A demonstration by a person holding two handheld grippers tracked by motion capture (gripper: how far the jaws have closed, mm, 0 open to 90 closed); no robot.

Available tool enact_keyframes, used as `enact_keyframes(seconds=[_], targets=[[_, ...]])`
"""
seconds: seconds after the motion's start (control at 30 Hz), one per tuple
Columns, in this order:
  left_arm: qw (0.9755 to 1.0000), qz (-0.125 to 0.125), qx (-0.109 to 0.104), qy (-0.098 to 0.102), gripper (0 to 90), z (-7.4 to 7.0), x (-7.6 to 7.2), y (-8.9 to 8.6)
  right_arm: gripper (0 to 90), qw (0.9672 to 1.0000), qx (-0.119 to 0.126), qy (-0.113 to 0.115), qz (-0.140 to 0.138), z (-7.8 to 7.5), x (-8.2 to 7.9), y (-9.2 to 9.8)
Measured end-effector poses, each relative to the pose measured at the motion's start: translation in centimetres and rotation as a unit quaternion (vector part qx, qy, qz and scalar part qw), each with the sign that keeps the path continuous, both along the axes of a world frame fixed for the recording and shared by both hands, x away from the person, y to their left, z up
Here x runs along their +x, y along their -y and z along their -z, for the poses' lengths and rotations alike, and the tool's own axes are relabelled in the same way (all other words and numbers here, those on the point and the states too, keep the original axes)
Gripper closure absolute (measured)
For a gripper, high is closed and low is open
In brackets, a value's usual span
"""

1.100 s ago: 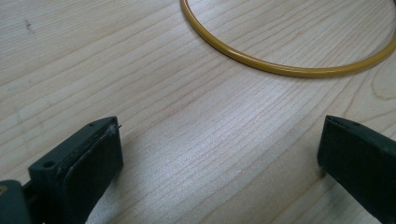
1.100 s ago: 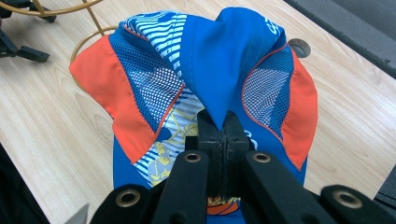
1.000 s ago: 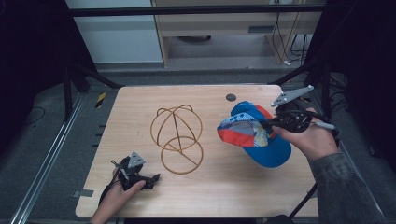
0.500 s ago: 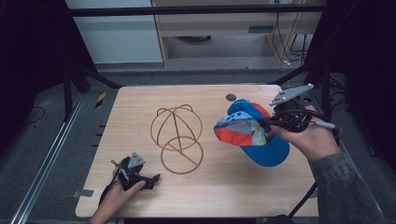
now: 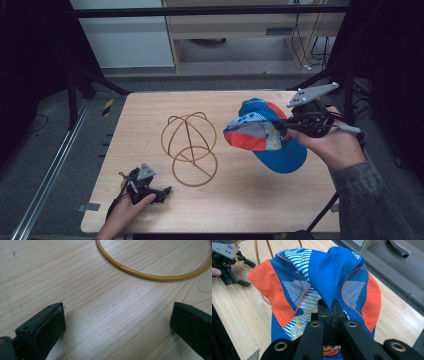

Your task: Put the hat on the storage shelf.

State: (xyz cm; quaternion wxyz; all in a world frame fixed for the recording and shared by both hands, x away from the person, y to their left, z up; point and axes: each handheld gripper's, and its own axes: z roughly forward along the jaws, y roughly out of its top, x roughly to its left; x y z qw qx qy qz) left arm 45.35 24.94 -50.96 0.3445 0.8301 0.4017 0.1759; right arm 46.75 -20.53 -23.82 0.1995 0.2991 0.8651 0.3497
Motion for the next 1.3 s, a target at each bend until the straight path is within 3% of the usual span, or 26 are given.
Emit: enact_keyframes(seconds=[0.57,0.87,1.03,1.3], targets=[[1.0,0.0,0.001,-0.001,0.0,0.0,0.0,0.0,89.9,0.9995,0.006,0.025,-0.02,-2.7,0.3,-2.3],[1.0,0.0,0.001,-0.001,0.0,0.0,0.0,0.0,89.9,0.9983,-0.007,0.039,-0.043,-3.8,1.2,-5.8],[1.0,0.0,0.001,-0.001,0.0,0.0,0.0,0.0,89.9,0.9973,-0.026,0.043,-0.054,-4.6,1.9,-7.6],[1.0,0.0,0.002,-0.001,0.0,0.0,0.0,0.0,90.0,0.9958,-0.021,0.047,-0.076,-5.1,3.0,-10.7]])
